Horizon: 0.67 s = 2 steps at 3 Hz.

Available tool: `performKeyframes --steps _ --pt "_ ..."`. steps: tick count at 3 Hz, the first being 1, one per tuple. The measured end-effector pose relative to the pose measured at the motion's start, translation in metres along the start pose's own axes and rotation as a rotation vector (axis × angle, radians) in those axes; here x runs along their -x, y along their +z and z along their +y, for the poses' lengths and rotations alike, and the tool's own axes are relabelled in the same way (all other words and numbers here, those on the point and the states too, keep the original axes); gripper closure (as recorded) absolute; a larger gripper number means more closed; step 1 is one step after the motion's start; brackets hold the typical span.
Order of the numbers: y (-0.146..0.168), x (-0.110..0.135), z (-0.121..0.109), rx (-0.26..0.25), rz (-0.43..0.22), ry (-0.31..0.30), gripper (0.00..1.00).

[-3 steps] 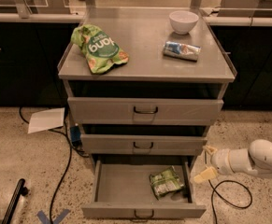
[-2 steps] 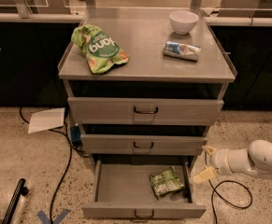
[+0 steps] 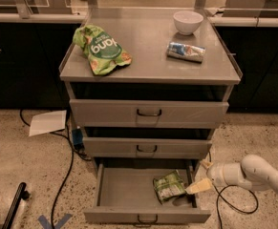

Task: Pick green jalapeno chip bag from bottom drawer and place on counter

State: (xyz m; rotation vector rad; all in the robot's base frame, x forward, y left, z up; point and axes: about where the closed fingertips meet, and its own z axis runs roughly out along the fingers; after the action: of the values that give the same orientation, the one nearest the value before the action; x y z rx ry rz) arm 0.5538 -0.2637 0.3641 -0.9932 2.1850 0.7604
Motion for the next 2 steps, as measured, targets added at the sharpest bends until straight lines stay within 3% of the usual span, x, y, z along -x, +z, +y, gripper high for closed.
performKeyframes --steps 2 --pt "0.103 -0.034 -0.017 0.161 0.011 0.036 0.00"
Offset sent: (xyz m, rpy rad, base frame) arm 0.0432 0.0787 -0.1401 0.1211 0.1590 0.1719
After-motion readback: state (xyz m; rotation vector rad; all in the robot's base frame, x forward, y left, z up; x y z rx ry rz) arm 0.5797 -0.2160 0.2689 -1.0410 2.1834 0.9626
